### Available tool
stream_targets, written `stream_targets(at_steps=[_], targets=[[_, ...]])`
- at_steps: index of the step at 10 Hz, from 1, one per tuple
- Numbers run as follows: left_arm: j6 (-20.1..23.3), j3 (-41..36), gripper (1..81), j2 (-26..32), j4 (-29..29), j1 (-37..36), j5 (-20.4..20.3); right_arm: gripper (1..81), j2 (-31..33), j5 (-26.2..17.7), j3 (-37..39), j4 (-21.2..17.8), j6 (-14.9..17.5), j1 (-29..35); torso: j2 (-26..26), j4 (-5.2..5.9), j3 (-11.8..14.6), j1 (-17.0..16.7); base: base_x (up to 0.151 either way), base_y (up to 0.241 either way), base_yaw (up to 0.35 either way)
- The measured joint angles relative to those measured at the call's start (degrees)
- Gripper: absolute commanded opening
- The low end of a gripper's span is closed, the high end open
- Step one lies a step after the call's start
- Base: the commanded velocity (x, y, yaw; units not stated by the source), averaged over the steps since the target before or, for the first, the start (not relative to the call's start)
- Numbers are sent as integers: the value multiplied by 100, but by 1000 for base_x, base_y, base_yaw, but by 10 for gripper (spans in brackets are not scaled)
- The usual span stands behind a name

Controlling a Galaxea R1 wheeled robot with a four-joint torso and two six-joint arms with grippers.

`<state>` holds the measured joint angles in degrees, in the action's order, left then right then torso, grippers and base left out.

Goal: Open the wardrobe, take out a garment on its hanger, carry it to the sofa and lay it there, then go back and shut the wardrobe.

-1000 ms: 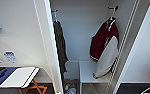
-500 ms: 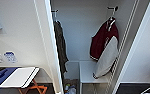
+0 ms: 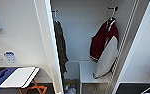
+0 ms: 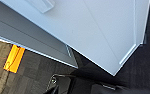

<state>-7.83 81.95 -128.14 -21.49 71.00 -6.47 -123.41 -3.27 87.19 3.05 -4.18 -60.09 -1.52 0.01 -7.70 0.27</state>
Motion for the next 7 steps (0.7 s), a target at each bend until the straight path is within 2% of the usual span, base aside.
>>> stream_targets(at_steps=[2, 5, 7], targets=[[-2, 419, 811, -354, 0, 116, -9, 811, -521, 82, 529, -5, 0, -300, 0, 0, 0, 0, 0, 0, 0], [-5, 937, 811, -651, 0, 227, -28, 811, -870, 149, 1003, -22, -6, -538, -2, 0, 0, 0, 0, 0, 0], [-7, 1497, 811, -1035, 0, 306, -41, 811, -1378, 176, 1668, -90, -20, -818, -2, 0, 0, 0, 0, 0, 0]])
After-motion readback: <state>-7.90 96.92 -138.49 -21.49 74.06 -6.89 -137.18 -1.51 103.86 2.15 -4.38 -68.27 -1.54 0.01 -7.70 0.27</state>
